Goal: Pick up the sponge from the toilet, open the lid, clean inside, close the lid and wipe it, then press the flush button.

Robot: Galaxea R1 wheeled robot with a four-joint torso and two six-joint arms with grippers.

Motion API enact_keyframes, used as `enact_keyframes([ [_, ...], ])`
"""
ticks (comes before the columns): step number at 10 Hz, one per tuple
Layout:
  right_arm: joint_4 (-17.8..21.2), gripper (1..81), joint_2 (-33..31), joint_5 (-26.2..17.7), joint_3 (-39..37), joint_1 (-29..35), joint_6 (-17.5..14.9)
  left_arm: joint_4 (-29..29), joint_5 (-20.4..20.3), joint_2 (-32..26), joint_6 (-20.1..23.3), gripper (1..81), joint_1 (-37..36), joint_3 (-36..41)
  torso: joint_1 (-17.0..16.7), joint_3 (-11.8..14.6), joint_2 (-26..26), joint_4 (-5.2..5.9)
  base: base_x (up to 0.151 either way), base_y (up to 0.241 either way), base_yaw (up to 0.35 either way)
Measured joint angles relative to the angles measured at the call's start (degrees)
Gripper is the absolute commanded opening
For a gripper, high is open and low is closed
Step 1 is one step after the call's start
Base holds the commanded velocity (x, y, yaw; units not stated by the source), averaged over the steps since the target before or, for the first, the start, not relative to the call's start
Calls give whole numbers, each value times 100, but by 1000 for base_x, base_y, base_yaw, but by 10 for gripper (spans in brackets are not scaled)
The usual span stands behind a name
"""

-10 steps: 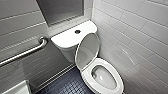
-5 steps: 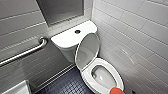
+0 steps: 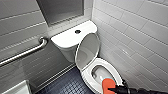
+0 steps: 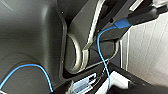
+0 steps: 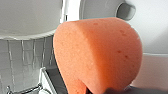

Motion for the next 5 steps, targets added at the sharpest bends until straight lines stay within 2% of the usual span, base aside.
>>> enact_keyframes([
  [2, -5, 10, 229, -269, -289, 245, 38, 0, -4, 0, 0, 811, -24, 0, 0, 0, 0, 182, 0, 0, 0],
  [5, -5, 10, 647, -523, -584, 631, 228, 0, -1, 33, -2, 811, -22, 0, 0, -2, 0, 594, 0, 0, 0],
])
